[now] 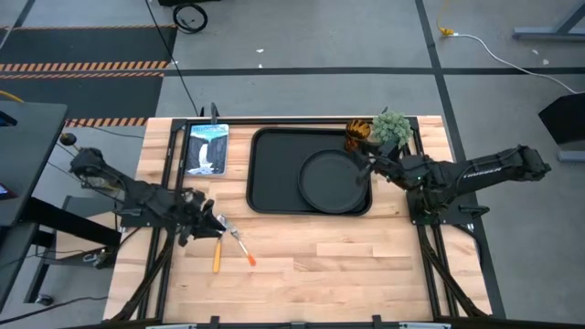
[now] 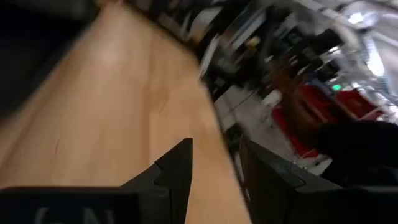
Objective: Pick and place plate/cup/fork/spoon on tray
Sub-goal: Put the orange fork on the black tray at the left side of the black plate
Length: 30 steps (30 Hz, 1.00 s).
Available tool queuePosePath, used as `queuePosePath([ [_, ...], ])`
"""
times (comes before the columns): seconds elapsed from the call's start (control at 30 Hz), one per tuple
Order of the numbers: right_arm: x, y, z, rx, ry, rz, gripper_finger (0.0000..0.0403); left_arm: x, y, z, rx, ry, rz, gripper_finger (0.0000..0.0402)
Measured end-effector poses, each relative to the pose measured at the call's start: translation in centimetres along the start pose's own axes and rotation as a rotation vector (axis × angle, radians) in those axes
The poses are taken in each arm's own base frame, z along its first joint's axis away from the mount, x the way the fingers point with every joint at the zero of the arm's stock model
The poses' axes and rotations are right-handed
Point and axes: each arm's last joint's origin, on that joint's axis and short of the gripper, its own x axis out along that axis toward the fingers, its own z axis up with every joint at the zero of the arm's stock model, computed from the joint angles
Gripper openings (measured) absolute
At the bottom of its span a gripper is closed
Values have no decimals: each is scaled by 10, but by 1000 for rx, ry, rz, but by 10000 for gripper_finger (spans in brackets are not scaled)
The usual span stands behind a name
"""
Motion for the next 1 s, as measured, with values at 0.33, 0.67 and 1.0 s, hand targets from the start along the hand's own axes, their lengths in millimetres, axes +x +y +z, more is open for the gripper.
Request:
queuePosePath([
  [0.33, 3, -1, 0, -12, 10, 53, 171, 15, -23, -8, -156, 13, 207, 142],
  [0.67, 3, 0, 0, -49, 10, 94, 171, 38, -47, -18, -182, 7, 344, 142],
  [1.0, 2, 3, 1, -65, 7, 185, 171, 61, -63, -14, -261, 4, 433, 142],
])
